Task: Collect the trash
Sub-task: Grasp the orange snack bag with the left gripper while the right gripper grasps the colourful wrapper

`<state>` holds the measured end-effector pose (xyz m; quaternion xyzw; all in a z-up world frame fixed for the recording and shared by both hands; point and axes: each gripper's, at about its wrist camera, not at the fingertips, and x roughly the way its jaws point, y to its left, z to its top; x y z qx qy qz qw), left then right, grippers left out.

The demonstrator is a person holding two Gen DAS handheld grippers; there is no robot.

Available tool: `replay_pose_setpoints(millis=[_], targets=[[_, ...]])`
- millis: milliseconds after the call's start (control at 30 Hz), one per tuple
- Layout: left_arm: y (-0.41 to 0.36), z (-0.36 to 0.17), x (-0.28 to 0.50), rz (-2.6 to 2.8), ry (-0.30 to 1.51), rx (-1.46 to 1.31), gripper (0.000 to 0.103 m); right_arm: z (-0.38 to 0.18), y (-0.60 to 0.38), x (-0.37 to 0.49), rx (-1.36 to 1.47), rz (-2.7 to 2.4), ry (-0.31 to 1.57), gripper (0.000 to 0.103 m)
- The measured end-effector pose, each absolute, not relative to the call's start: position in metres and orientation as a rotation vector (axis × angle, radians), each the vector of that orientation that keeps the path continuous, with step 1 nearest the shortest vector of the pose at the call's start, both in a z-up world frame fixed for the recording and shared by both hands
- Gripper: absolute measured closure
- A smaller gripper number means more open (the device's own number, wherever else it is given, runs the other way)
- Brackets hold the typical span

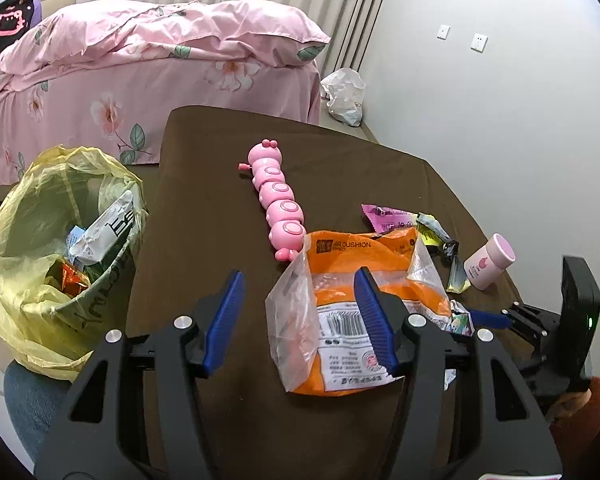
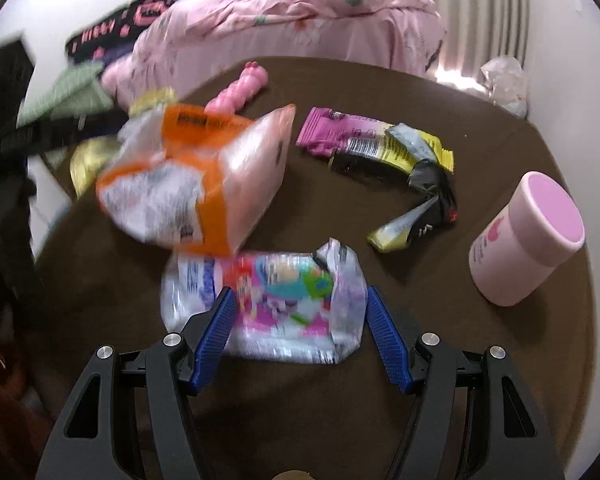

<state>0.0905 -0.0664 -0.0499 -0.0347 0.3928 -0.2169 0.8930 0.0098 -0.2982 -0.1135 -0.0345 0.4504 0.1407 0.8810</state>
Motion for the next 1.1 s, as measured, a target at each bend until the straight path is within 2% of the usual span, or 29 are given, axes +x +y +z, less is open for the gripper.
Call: replay_pose_setpoints(millis=[300, 433, 600, 767, 933, 1100], targets=[[-0.067, -0.047, 0.096, -0.447, 0.795, -0.058, 0.048, -0.117, -0.339, -0.014, 0.027, 0.239, 0.974, 0.040], [-0.074, -0.045, 0.105, -0.438, 0.778, -0.015, 0.048, -0.110, -0.326, -0.020, -0.042, 0.185, 0.975, 0.041], [-0.079, -0.044, 0.114, -0.427, 0.767, -0.012, 0.048, -0.084, -0.275, -0.033, -0.205, 0.177, 0.769, 0.041], [-0.082, -0.049, 0.117, -0.441, 0.793, -0.011, 0.048, -0.099, -0.234, -0.022, -0.348, 0.218, 0.785, 0.044], [-0.091, -0.057, 0.125, -0.461, 0.811, 0.024, 0.047, -0.109, -0.267, -0.029, -0.355, 0.127, 0.833, 0.044], [-0.108, -0.071, 0.120, -0.528, 0.861, 0.041, 0.047, -0.112, -0.323, -0.039, -0.202, 0.022, 0.900, 0.044]])
